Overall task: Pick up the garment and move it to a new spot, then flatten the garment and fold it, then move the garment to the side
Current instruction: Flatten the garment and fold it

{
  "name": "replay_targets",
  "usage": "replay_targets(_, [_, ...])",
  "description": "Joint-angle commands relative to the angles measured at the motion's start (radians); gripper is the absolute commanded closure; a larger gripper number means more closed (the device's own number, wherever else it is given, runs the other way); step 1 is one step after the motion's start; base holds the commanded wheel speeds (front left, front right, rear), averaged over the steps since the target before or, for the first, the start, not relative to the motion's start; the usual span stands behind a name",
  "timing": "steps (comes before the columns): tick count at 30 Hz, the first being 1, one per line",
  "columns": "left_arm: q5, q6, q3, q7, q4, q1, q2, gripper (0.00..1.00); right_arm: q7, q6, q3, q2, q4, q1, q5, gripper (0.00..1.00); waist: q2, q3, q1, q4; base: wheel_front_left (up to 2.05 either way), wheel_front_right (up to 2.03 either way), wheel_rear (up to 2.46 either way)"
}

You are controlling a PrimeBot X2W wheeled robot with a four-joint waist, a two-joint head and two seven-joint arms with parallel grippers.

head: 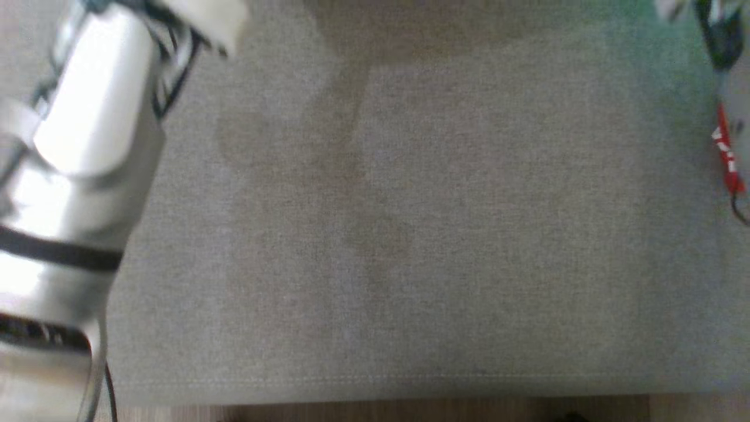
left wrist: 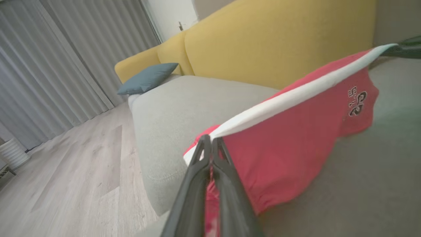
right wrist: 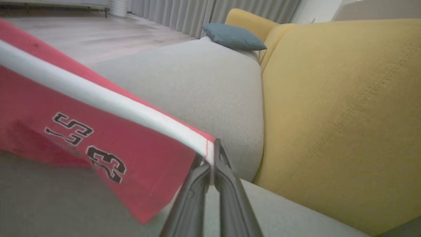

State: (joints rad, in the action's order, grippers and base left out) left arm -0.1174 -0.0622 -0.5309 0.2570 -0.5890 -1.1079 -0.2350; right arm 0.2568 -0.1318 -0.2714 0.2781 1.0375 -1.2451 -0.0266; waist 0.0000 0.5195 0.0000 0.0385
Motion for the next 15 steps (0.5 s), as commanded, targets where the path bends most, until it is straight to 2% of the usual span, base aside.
replay_targets(1, [0.007,0.0,0.029,0.005,0.034,-0.017,-0.061,1.0,0.005,0.001,-0.008,0.016,-0.024,0.005,0.011,1.0,0.0,-0.026,0.0,0.002,0.0,0.0,0.0])
replay_targets(8, [0.02,-0.026,-0.017,0.005,0.103,0.219,-0.089,1.0,0.005,0.001,-0.168,0.063,-0.017,0.185,0.141,1.0,0.0,-0.151,0.0,-0.001,0.0,0.0,0.0])
replay_targets(15, [0.042,-0.043,-0.079,0.005,0.13,0.382,-0.112,1.0,0.004,0.001,-0.333,0.109,-0.011,0.306,0.285,1.0,0.0,-0.253,0.0,-0.012,0.0,0.0,0.0])
